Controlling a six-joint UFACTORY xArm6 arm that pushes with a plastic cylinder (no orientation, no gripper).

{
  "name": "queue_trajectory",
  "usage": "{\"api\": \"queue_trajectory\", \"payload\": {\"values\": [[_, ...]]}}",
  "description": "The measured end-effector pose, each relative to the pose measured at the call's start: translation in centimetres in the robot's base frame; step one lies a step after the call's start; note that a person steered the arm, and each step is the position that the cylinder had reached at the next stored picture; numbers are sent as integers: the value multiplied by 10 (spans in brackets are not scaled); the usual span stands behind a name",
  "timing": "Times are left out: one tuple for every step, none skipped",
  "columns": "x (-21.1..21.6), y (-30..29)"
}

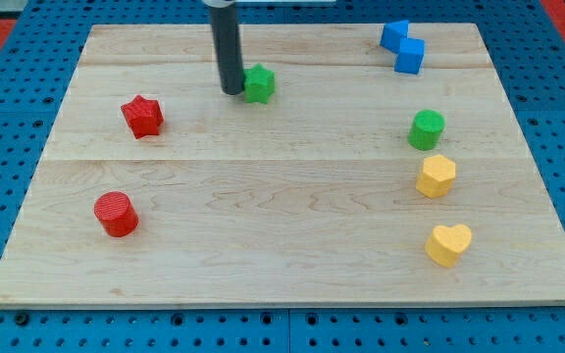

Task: Place the green star to the bottom left of blue cube

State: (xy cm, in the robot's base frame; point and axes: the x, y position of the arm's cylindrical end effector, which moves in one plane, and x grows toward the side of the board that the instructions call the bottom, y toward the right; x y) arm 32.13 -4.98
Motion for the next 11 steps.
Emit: {"api": "queue_trajectory", "payload": {"values": [[-7,43],[-17,78],[-17,84],[-29,83],[-29,98],[-29,120],[-26,139],[-26,155],[-21,159],[-17,85],[-22,-13]]}}
